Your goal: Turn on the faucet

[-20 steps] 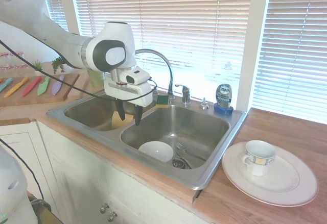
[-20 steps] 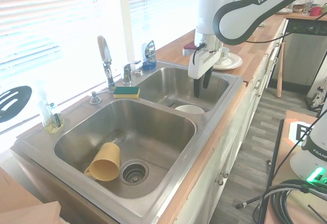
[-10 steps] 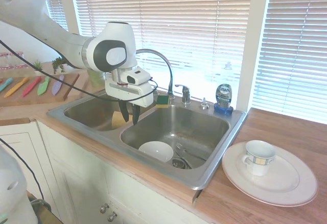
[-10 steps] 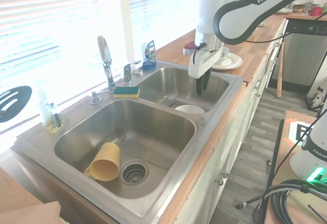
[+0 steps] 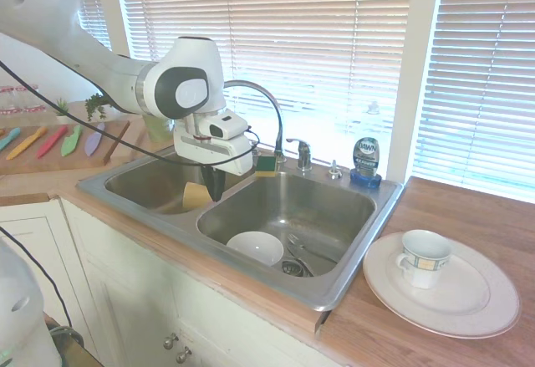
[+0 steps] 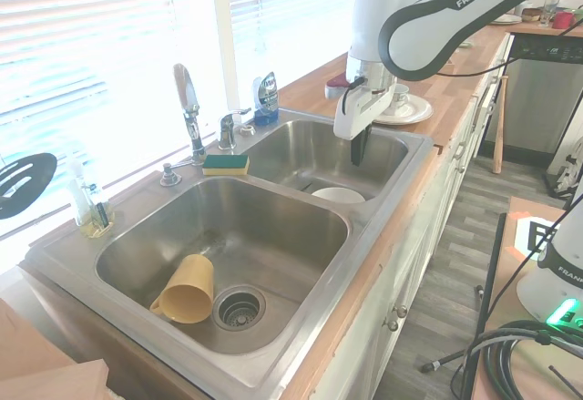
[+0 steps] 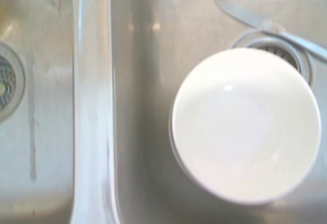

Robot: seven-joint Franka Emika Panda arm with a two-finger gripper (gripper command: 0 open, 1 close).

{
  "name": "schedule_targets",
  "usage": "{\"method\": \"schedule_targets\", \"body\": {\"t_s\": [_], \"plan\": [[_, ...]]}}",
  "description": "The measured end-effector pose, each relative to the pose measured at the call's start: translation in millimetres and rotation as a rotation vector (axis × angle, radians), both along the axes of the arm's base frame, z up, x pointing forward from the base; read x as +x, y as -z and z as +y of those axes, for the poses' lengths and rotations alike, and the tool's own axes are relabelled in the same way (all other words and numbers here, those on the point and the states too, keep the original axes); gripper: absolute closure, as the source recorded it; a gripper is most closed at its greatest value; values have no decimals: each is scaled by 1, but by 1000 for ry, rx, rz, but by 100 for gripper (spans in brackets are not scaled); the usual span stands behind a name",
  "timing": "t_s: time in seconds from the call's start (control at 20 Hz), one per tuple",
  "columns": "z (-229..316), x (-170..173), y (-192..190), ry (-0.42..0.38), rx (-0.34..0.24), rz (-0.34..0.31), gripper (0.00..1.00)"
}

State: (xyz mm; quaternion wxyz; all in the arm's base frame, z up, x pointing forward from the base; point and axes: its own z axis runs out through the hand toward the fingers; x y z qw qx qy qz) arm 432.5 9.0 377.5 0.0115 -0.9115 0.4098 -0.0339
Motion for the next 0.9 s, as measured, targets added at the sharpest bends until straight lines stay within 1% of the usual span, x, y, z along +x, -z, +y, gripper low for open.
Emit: {"method": "schedule_targets", "body": {"t_s": [0.15,0.3,0.65,0.9], "plan": [[1,26,-2,-5,-4,-18,100],[1,64,-6,-11,-17,-37,100],[-7,158,-12,7,-14,-65,100],[-8,202,-18,11,-19,-75,100]]}}
